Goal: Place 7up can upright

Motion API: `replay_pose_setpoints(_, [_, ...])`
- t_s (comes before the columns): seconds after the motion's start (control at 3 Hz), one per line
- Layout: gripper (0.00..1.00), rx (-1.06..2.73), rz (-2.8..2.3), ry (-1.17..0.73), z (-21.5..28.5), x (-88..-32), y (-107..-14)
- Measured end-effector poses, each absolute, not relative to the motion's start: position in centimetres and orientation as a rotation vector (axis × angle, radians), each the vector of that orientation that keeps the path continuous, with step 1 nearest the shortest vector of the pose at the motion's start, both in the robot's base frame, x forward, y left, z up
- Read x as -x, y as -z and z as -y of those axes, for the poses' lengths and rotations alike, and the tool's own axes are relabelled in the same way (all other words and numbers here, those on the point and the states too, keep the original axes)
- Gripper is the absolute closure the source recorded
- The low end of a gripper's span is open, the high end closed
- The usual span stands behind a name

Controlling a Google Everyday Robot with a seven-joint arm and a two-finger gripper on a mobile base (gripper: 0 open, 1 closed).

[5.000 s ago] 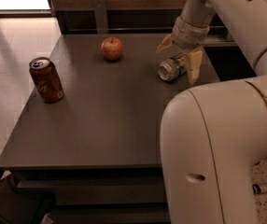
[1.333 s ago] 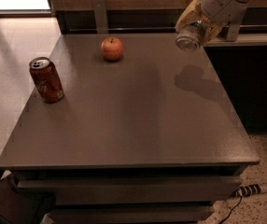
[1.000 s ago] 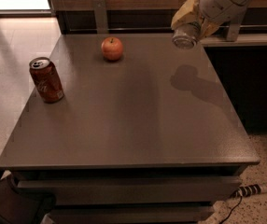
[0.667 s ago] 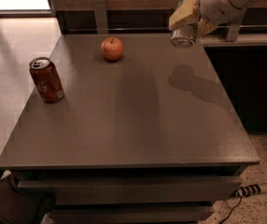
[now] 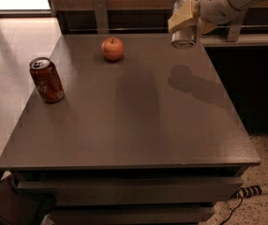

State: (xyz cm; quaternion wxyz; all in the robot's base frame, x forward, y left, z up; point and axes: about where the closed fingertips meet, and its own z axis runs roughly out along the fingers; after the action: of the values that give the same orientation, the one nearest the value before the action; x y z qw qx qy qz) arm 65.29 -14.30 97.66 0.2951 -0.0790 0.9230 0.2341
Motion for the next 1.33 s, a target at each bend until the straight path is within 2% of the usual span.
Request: replay_pose_setpoints(1.33, [1.00,0.567,-1.978,-0.624,10.7,-65.9,-98.2])
